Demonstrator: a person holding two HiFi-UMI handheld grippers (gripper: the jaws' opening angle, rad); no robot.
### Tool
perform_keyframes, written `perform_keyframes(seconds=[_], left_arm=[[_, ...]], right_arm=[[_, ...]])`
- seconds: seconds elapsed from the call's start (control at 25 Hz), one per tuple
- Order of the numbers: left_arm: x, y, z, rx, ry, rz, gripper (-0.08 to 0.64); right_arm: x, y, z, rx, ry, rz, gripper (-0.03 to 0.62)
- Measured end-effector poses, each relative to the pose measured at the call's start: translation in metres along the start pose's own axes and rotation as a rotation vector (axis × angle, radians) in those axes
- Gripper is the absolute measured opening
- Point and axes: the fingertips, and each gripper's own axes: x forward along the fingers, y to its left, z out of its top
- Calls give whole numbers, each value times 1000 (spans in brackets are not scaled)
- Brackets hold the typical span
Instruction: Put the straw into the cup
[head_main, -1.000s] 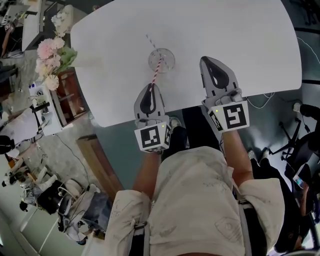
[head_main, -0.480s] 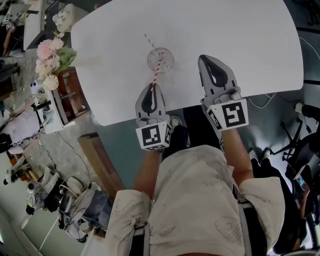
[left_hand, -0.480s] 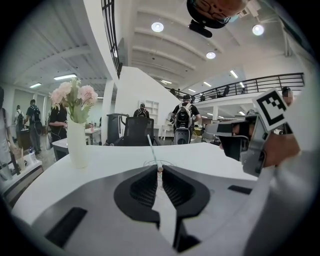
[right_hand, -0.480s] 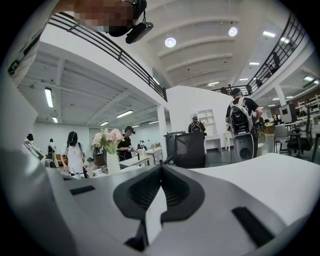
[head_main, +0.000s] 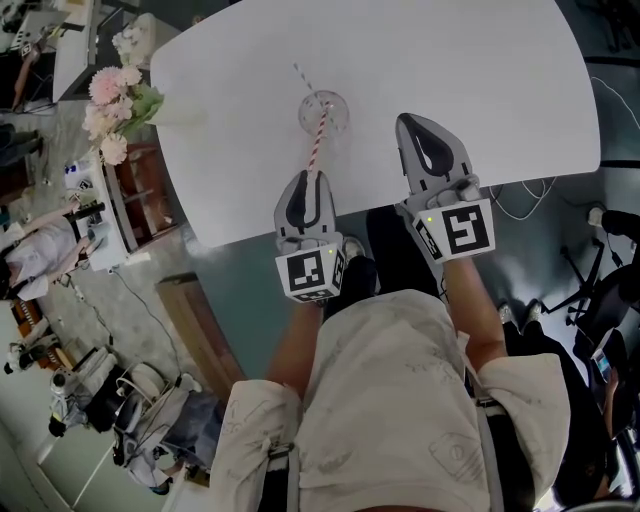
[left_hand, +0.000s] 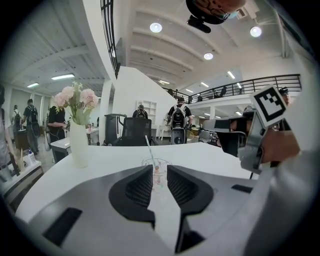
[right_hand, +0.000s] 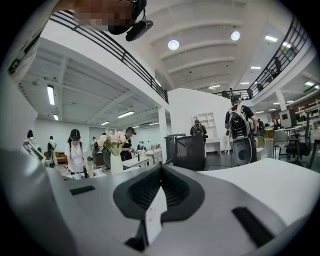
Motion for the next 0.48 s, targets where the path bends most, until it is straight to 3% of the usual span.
perform_keyframes(seconds=[0.48], left_arm=[[-75,-4,9,6,-78,-25,87]], right_arm=[[-64,52,28,-68,-34,-29,0]])
